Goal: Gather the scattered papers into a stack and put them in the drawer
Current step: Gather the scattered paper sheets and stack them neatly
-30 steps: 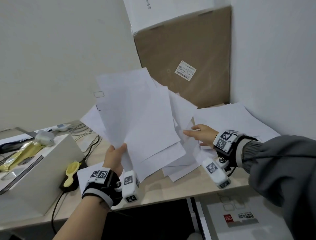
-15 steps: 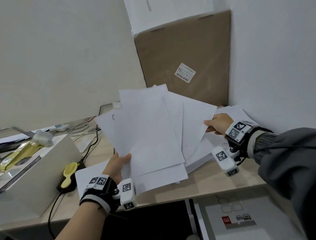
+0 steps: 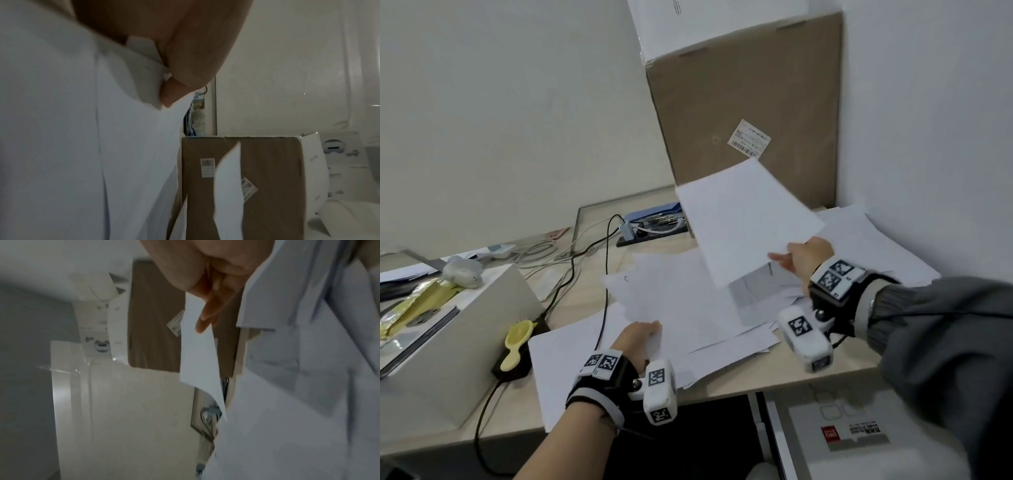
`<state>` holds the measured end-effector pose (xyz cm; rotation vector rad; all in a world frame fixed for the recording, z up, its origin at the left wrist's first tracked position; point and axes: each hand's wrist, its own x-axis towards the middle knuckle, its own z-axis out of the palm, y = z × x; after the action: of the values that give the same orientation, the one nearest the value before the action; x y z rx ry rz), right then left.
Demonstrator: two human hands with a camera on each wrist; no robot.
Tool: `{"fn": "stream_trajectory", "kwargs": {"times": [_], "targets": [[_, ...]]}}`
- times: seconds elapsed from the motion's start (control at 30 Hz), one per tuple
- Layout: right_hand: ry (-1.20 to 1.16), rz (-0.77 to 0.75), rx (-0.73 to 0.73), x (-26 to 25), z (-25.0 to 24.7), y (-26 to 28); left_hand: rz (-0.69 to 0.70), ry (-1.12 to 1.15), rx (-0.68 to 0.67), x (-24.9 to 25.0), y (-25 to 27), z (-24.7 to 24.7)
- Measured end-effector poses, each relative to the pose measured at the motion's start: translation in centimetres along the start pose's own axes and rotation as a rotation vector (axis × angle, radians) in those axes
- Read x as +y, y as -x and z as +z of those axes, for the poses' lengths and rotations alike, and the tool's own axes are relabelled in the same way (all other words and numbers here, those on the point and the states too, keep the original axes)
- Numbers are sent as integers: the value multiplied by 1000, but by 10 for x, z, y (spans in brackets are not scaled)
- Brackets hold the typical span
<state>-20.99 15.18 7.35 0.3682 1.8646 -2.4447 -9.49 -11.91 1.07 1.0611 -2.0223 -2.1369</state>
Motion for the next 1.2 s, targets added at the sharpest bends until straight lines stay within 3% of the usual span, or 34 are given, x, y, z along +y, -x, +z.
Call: {"fn": "stream_trajectory", "kwargs": {"times": [0.2, 0.3, 0.4, 0.5, 0.63, 0.87, 1.0, 1.2], "targets": [[220, 152, -242, 63, 29, 25, -48, 170, -117, 6, 3, 17], [419, 269, -361, 80, 35, 38, -93, 66, -136, 4, 7, 20], [670, 181, -452, 80, 29, 48, -118, -174, -99, -2, -1, 18], [754, -17, -358, 68, 10, 34, -8, -228, 16, -8, -20, 1], [824, -169, -146, 47, -21, -4, 26, -43, 35, -15, -29, -22], [852, 5, -308, 39, -36, -31, 102, 46, -149, -14, -2, -24], [1004, -68, -316, 41, -28, -31, 125, 66, -176, -10, 3, -27], [929, -166, -322, 32, -22, -29, 133, 81, -166, -8, 7, -30]]}}
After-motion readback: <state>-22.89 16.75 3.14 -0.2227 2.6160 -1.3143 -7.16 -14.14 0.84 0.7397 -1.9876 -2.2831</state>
